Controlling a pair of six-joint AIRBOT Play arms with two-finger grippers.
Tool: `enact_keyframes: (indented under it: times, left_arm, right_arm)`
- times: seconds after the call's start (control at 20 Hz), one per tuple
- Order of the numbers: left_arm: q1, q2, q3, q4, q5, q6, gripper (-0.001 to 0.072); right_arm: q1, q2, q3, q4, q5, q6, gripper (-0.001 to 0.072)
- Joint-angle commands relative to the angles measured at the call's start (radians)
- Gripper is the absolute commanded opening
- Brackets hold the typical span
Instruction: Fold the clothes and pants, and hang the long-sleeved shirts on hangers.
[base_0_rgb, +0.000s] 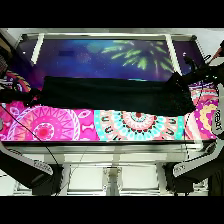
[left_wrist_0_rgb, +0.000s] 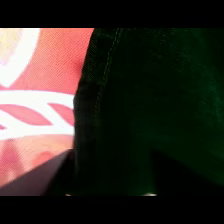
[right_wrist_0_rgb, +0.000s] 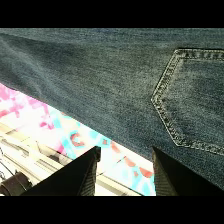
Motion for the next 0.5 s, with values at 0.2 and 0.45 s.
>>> enact_keyframes:
  times: [0.2, 0.45]
  left_arm:
    - [0.003, 0.029, 0.001, 0.023, -0.043, 0.003, 0.0032]
    - [0.032, 0.193, 0.034, 0.252, -0.066, 0.044, 0.0032]
  right_arm:
    - [0.002, 0.001, 0.001, 0.001, 0.025, 0.006, 0.0367]
    - [0.003, 0.001, 0.000, 0.001, 0.063, 0.016, 0.0367]
